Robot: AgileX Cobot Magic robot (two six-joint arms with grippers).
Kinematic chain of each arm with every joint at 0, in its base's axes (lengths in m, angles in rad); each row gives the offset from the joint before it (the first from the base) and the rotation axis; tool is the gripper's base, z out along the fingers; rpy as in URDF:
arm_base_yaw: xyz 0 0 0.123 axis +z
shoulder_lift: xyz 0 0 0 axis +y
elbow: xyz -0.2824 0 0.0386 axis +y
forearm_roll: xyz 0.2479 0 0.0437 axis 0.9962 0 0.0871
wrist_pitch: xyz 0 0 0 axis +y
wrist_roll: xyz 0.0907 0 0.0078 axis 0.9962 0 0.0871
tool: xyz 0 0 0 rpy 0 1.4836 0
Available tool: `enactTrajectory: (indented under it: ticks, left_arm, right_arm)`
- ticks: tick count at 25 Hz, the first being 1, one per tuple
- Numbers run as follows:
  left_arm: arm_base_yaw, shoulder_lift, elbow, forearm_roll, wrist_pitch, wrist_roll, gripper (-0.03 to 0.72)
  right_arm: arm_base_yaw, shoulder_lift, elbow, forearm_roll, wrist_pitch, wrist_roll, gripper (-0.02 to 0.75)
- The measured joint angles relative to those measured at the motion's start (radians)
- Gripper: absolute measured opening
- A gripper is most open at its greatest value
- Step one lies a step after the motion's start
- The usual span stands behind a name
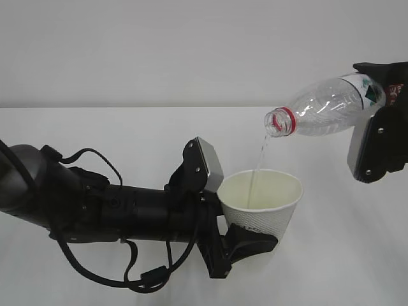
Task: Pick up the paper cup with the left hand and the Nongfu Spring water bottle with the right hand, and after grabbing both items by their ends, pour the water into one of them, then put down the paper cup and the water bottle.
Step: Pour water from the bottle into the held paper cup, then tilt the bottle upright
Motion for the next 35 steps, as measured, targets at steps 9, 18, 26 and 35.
enactTrajectory:
  ticks: [9,18,26,35]
  left_arm:
    - [0.0,0.0,0.0,0.0,0.002,0.0,0.498]
    - [0.0,0.0,0.0,0.0,0.002,0.0,0.498]
    - [0.0,0.0,0.0,0.0,0.002,0.0,0.498]
    - [0.0,0.0,0.0,0.0,0.004,0.0,0.496]
  right_arm:
    - [0.0,0.0,0.0,0.002,0.0,-0.001,0.515]
    - [0.0,0.0,0.0,0.002,0.0,-0.014,0.515]
    - [0.0,0.0,0.0,0.002,0.0,-0.019,0.515]
    - [0.0,0.0,0.0,0.002,0.0,-0.019,0.515]
